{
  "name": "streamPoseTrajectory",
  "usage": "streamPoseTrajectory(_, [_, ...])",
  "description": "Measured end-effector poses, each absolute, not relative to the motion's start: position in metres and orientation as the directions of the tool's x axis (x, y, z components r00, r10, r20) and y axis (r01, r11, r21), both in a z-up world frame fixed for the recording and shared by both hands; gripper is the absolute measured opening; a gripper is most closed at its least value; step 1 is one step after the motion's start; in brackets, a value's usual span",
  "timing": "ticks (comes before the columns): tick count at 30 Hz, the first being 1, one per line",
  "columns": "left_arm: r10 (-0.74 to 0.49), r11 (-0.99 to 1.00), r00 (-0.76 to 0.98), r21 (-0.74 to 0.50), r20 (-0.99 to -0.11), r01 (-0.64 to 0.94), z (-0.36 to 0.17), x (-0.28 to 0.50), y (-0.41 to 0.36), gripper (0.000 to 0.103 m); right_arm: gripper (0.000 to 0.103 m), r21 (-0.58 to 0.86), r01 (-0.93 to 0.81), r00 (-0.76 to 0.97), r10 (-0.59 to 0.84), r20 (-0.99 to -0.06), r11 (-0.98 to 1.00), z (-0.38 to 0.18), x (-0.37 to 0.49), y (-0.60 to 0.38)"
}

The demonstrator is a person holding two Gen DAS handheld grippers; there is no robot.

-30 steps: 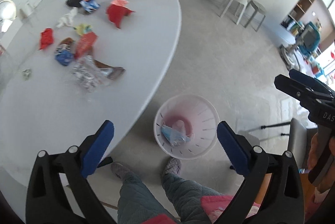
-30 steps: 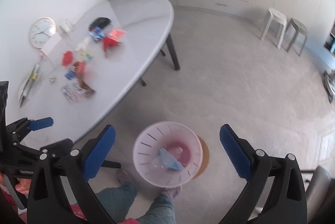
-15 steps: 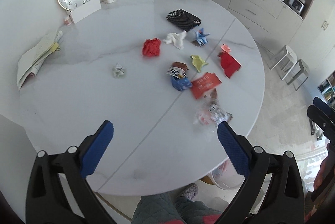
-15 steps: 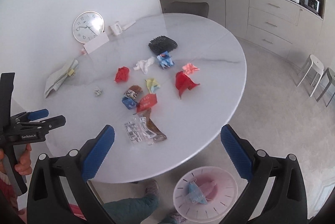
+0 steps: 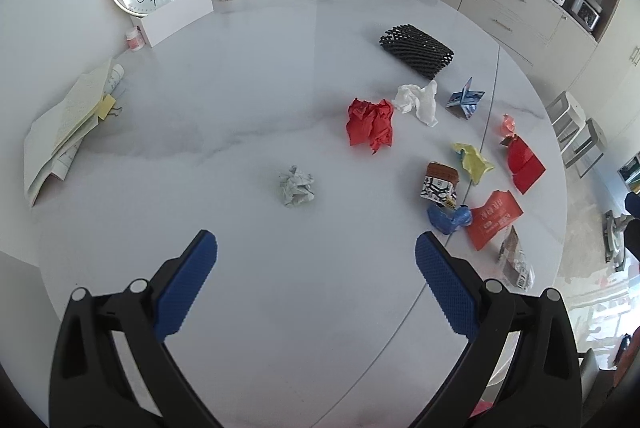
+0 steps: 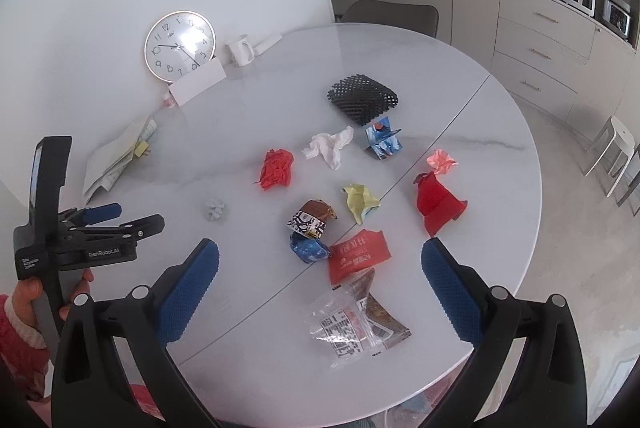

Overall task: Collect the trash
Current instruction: 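Swing both tools back over the table toward the remaining trash, then grasp the grey crumpled paper with the left tool while the right tool grasps the red bag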

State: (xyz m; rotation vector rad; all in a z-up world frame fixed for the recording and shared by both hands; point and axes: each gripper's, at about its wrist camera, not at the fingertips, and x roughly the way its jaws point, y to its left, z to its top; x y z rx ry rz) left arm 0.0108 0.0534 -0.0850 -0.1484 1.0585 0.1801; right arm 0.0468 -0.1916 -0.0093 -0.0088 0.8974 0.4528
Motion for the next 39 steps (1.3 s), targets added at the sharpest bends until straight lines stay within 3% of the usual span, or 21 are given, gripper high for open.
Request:
streamPoseTrajectory(4, [0.077, 0.975, 0.467, -0.03, -0.881, -0.218, -0.107, 0.031, 0.065, 0.093, 0.101, 0.182, -0.396, 0.512, 0.381, -0.77, 0.9, -0.015, 0.064, -0.177])
streamPoseTrajectory(8, [0.075, 0.973, 0.427, -0.028, -0.901, -0.228, -0.133, 0.054, 0.073, 0.078, 0.101, 0.177, -0.404, 0.487, 0.375, -0.788, 0.897, -0.02, 0.087, -0.168])
streamPoseTrajectory(15, [0.076, 0.973, 0.364, -0.01, -0.928, -0.229, -0.177, 0.093, 0.077, 0.068, 0.101, 0.178, -0.418, 0.445, 0.372, -0.815, 0.891, -0.034, 0.131, -0.152])
streamPoseTrajectory(20, [0.072, 0.97, 0.307, -0.006, -0.949, -0.245, -0.202, 0.111, 0.084, 0.053, 0.101, 0.182, -0.436, 0.404, 0.372, -0.835, 0.881, -0.048, 0.153, -0.138])
streamPoseTrajectory(29, [0.057, 0.961, 0.3, -0.029, -0.952, -0.275, -0.207, 0.116, 0.092, 0.031, 0.101, 0.179, -0.49, 0.337, 0.375, -0.864, 0.853, -0.073, 0.182, -0.101])
streamPoseTrajectory(39, [0.069, 0.945, 0.351, -0.052, -0.934, -0.322, -0.167, 0.094, 0.106, 0.03, 0.101, 0.252, -0.462, 0.224, 0.387, -0.894, 0.85, -0.131, 0.226, -0.047])
